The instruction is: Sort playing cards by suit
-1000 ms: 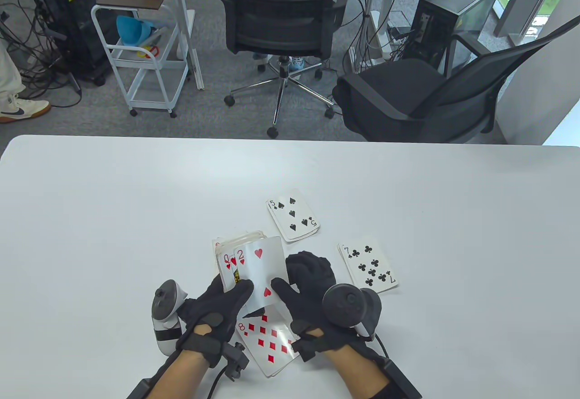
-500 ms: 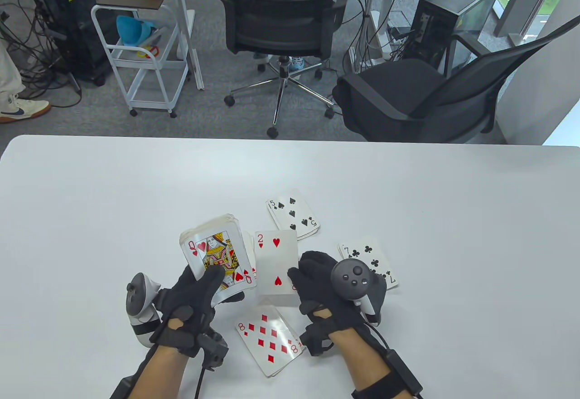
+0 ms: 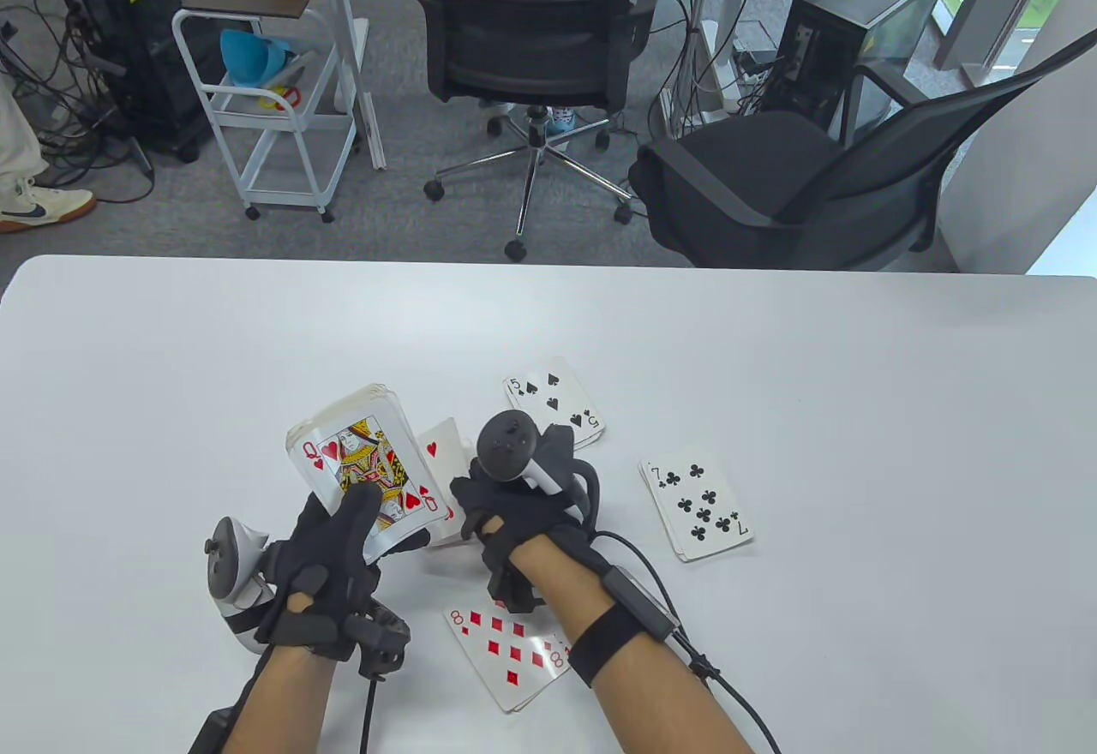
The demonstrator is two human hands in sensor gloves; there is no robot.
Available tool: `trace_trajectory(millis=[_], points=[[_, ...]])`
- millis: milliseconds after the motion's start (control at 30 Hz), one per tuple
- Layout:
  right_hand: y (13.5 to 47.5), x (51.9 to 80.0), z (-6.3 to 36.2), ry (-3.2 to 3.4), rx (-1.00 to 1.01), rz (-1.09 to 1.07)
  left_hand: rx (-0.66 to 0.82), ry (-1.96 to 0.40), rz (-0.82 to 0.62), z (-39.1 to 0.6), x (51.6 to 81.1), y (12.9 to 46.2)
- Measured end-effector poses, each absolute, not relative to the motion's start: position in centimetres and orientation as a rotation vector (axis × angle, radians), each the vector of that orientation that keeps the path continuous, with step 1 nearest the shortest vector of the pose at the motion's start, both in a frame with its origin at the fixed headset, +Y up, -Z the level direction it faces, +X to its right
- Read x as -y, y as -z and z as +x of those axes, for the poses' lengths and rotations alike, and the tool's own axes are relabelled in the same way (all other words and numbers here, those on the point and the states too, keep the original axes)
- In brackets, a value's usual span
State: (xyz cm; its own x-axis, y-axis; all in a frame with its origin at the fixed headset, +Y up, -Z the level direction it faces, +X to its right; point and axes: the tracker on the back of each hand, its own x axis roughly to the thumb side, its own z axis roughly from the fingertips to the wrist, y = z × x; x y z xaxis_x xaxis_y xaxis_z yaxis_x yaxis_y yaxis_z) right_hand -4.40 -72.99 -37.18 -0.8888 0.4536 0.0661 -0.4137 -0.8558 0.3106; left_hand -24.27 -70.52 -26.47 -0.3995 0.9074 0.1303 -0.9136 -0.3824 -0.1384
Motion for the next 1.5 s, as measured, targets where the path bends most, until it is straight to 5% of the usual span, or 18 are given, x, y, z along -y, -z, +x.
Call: trace_trajectory(millis=[367, 900, 1500], points=[[36.6, 75.0, -6.1, -3.053, -0.288, 0.184, 0.233, -1.958, 0.021, -23.8, 70.7, 26.4], [30.4, 71.3, 7.5, -2.147, 0.116, 0.324, 0.224, -1.853, -0.108, -20.6, 72.2, 26.2], [27.4, 70.9, 5.0, -2.155, 0.270, 0.525, 0.196, -1.779, -0.231, -19.1, 74.5, 26.1]])
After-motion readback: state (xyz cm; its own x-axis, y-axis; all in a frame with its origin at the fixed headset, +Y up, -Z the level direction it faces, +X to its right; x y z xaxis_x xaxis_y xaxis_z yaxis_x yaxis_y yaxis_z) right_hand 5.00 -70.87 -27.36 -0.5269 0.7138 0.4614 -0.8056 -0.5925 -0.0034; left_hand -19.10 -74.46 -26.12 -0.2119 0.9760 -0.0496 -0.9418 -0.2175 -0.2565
